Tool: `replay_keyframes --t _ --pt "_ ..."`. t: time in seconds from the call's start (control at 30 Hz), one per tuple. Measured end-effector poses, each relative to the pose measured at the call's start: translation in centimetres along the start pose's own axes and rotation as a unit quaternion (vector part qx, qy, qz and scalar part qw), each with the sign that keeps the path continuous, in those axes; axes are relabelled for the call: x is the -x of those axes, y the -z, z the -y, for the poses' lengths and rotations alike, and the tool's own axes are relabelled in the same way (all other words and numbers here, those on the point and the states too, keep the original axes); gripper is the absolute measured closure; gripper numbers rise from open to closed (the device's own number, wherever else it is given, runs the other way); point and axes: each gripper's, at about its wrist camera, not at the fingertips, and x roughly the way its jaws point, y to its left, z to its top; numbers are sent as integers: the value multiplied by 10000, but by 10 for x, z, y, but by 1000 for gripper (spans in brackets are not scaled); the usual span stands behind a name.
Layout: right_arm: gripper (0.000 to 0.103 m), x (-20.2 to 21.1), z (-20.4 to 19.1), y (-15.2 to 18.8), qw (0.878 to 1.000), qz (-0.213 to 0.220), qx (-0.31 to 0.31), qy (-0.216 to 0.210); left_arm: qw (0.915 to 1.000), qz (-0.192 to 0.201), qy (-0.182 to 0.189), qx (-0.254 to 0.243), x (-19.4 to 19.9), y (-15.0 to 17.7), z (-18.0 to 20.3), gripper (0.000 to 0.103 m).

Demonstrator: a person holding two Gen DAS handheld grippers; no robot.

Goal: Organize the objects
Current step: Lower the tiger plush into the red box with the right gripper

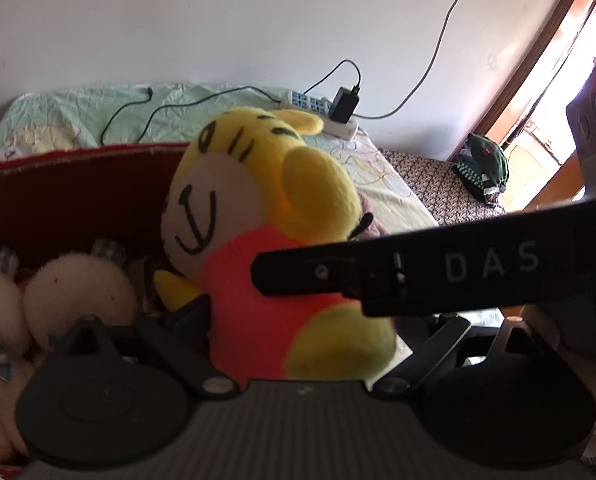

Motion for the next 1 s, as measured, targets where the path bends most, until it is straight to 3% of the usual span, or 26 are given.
replay_keyframes --t 0.33,0.67,1.0 --pt "63 -20 -1 1 9989 -371 55 270 9992 -300 -133 212 -22 11 -12 9" --pt "54 -14 8 9 9997 -9 49 219 9978 -469 -364 297 -18 10 -9 8" --pt "54 12 15 14 9992 319 -146 175 9963 -375 -767 95 2 -3 8 3"
